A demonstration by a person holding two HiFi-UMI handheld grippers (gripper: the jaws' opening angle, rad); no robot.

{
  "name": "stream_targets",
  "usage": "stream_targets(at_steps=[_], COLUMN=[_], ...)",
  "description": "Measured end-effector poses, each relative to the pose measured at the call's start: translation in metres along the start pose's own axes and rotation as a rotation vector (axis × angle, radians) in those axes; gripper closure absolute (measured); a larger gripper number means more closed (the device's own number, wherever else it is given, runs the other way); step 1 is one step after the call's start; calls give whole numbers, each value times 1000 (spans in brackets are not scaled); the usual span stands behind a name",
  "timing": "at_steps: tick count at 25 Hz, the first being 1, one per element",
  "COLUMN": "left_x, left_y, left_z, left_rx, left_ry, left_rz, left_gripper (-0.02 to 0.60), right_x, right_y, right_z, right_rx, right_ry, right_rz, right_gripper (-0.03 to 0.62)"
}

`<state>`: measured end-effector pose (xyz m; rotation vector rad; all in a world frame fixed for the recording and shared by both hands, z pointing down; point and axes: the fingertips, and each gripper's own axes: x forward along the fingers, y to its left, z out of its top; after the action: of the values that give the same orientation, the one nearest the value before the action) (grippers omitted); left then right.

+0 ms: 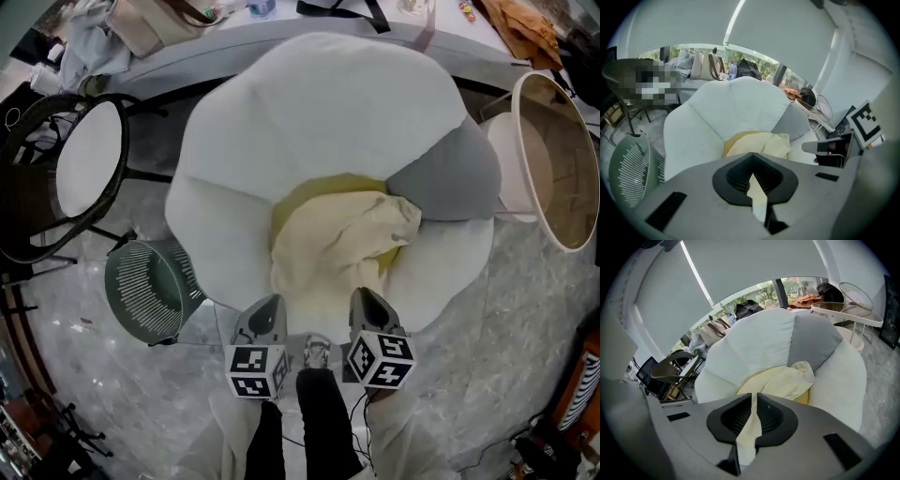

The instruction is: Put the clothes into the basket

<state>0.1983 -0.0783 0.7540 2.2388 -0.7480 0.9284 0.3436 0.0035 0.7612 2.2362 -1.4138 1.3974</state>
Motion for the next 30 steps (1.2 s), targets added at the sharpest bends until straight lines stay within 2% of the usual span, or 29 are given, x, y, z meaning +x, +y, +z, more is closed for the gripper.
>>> stream_targets(at_steps=[6, 8, 13, 19, 24, 30], left_x=[26, 32, 49, 63, 66, 57], left_y=[0, 2, 5, 3, 4, 16], left_z=[-12, -16, -18, -30, -43, -52], left_rx=[-9, -11, -25, -29, -30, -44], left_ry=[14, 22, 28, 46, 68, 76], left_rz=[12, 22, 37, 31, 30, 46], left_gripper=[585, 585, 586, 585, 586, 585], right_x=[30, 38, 60, 93, 118, 137], right_y=[-28, -34, -49, -72, -83, -83], right_z=[-12, -15, -25, -56, -83, -92], right_rx=[-29, -42, -81, -143, -162, -197], right_ry=[43, 52, 84, 147, 206, 238], right_rz=[-1, -1, 4, -44, -59, -99], right_gripper=[561, 510, 464, 411, 405, 407])
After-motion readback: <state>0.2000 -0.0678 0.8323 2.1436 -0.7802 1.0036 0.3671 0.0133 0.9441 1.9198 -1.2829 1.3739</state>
